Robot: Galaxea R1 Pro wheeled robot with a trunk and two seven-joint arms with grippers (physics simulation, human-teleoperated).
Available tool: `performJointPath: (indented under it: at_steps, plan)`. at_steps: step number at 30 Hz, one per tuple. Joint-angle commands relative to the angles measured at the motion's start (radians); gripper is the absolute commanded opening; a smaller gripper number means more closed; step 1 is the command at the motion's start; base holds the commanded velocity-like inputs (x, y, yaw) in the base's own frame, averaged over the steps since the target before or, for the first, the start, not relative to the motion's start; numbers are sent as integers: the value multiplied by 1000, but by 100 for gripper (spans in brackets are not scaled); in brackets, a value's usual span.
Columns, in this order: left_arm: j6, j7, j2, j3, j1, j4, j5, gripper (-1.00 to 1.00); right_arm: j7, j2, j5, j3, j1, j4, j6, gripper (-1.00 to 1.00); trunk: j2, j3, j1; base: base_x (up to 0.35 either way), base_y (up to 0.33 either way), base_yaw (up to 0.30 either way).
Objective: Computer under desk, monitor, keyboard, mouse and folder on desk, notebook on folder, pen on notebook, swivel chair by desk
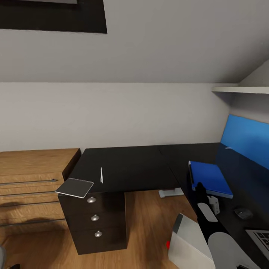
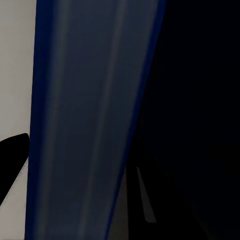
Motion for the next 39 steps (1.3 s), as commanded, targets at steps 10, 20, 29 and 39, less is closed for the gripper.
performJointPath:
  at_steps: [10,20,29,39]
  plan:
    - [-6,6,1,-7,-1,0,10,100,-4,0,-9,-1,0,27,-3,-100,-36,-17,19,0,0,0]
    - [-7,6,2,-9,-1,0,9,100,-4,1,-9,0,0,27,-3,-100,-36,-17,19,0,0,0]
    - [-8,5,2,-11,-1,0,8,100,-4,1,-9,1,0,27,-3,-100,6,2,-4,0,0,0]
    - [-8,5,2,-11,-1,0,9,100,-4,1,-9,1,0,26,-3,-100,76,33,-42,0,0,0]
